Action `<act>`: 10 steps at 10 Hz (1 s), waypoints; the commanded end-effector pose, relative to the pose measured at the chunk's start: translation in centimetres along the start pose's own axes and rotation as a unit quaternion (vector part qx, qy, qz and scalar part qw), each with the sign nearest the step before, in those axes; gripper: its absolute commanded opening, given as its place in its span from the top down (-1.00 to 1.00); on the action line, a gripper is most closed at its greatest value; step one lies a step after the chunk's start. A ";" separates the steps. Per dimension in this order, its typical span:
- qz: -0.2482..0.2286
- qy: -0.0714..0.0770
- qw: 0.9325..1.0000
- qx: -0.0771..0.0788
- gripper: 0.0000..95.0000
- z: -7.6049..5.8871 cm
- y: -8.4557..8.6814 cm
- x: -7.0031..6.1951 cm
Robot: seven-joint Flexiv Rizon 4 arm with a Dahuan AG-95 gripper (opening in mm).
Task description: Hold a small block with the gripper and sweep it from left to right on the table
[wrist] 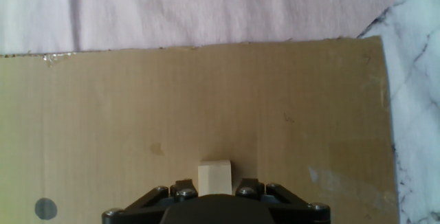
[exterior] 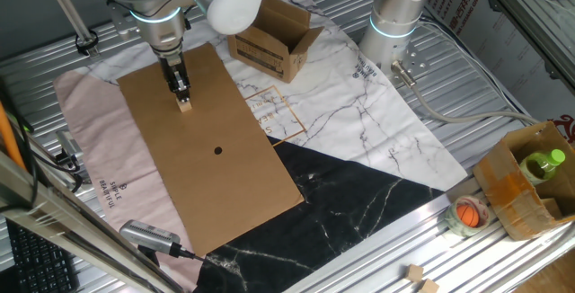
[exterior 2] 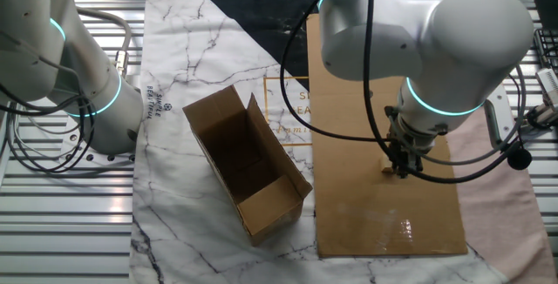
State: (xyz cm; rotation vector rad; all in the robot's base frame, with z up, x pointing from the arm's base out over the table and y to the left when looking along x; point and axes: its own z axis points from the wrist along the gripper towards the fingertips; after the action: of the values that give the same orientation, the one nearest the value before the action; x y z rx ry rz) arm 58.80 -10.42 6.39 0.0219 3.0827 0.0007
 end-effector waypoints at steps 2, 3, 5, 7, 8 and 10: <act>0.002 0.000 1.000 -0.001 0.20 0.0 0.0 0.0; 0.003 0.000 1.000 -0.001 0.20 0.2 0.0 0.0; 0.004 0.000 1.000 -0.001 0.20 0.5 0.0 0.0; 0.005 -0.001 1.000 -0.001 0.20 0.7 0.0 0.0; 0.005 -0.001 1.000 -0.001 0.20 0.8 0.0 0.0; 0.005 -0.002 1.000 -0.001 0.20 1.1 0.0 0.1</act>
State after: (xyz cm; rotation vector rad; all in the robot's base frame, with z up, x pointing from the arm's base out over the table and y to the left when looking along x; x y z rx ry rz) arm 58.84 -10.42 5.15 0.0359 3.0769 0.0051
